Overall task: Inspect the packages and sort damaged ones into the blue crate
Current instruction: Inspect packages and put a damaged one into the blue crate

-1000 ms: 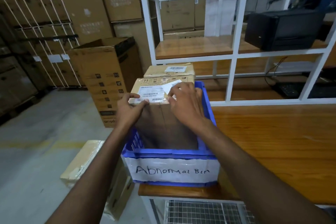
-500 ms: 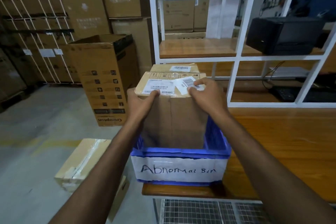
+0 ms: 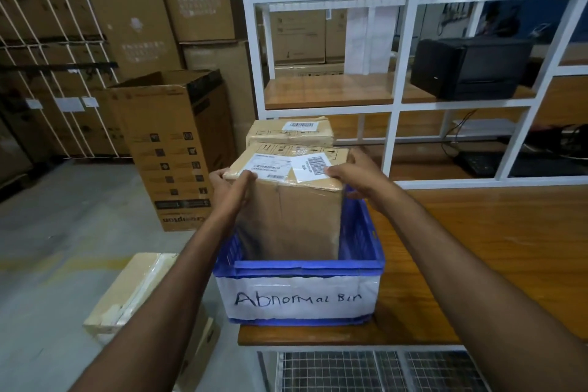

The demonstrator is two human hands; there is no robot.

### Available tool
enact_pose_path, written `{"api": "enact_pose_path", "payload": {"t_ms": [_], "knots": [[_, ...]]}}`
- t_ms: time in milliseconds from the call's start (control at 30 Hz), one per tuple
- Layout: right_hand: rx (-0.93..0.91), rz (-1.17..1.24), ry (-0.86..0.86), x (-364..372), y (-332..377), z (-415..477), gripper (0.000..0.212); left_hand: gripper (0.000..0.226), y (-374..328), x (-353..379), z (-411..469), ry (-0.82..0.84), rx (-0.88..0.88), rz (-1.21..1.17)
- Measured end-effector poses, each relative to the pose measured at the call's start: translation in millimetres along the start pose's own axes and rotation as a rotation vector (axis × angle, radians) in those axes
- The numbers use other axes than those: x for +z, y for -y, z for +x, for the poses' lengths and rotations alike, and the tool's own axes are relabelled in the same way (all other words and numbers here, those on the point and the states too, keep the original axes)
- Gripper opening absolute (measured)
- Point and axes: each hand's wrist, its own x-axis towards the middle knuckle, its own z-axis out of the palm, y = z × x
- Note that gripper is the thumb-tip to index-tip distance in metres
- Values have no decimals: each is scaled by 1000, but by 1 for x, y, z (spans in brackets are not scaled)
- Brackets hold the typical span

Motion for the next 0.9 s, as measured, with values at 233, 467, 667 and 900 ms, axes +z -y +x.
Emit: {"api": "enact_pose_path", "payload": {"t_ms": [233,467,667,900], "knots": [[-12,-31,-156,0,-20,44,86,53,-1,-12,6,126,18,66],[-60,-48,-35,6,-13,69,43,144,5,50,-66,76,-65,176],[-141,7,-154,-4,-3,39,25,152,-12,79,-86,85,55,233],[-339,115,-251,-39,58,-10,18,152,-94,45,-89,187,281,273]]}}
